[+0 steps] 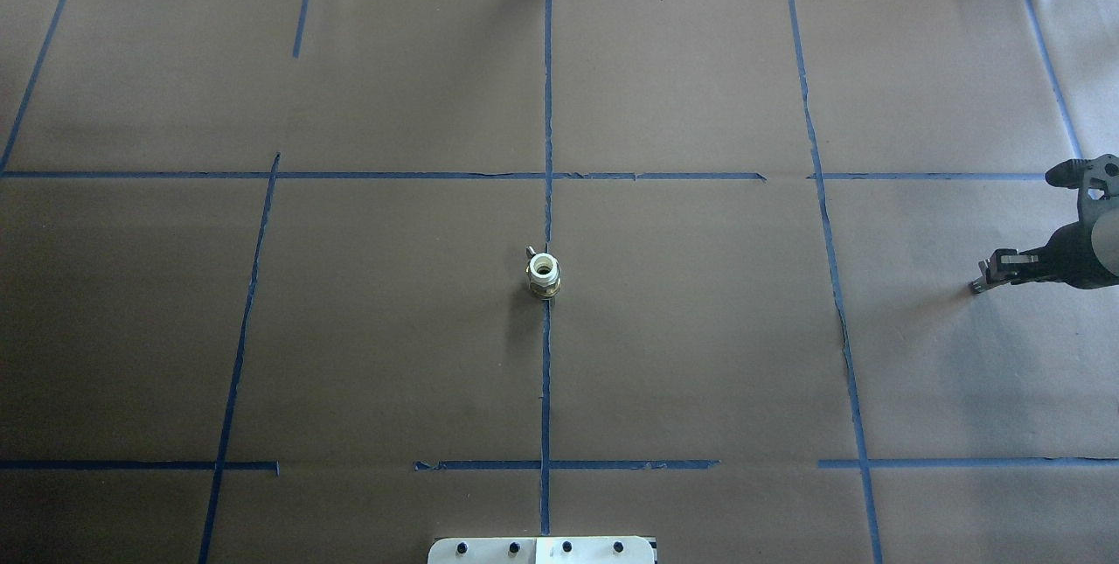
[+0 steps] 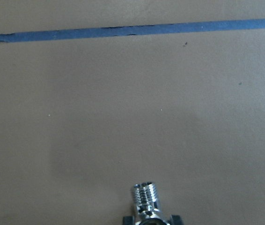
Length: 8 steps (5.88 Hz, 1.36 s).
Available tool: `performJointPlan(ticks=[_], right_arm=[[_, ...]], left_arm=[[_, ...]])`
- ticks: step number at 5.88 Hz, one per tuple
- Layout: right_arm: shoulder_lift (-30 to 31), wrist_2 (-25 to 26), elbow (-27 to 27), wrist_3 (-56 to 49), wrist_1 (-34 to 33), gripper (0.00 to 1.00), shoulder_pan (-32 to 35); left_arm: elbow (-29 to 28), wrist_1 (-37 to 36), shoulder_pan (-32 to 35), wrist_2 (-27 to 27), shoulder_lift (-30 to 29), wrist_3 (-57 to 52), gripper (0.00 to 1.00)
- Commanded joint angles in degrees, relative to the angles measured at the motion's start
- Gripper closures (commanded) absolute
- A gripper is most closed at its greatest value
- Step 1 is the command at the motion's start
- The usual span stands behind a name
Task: Assemble PPR valve and pipe with both arms
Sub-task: 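Lift the chrome fitting with the right gripper and carry it above the white fitting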
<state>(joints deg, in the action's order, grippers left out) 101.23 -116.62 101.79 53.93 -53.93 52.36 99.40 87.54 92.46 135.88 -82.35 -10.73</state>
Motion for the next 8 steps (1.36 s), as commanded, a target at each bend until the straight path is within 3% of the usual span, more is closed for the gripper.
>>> performJointPlan(ticks=[1, 3, 4, 6, 8], right_arm=[[-0.5, -1.9, 3.6, 0.6, -2.4, 1.0, -0.1], [-13.4, -3.8, 12.2, 3.8, -26.4, 1.0, 1.3], [-20.0, -3.9, 14.3, 9.4, -34.8, 1.0, 0.4], [-29.3, -0.6, 15.2, 24.0, -40.5, 1.0, -7.1], [-42.1, 9.8, 15.0, 39.0, -52.0, 1.0, -19.6]], left_arm=[[0.0, 0.0, 0.0, 0.0, 0.0, 0.1, 0.0], [-0.1, 0.0, 0.0, -0.1, 0.0, 0.4, 0.0], [-0.1, 0.0, 0.0, -0.1, 0.0, 0.4, 0.0], [0.1, -0.1, -0.1, -0.4, -0.1, 3.7, 0.0], [0.2, 0.0, -0.1, -0.3, -0.2, 3.8, 0.0]])
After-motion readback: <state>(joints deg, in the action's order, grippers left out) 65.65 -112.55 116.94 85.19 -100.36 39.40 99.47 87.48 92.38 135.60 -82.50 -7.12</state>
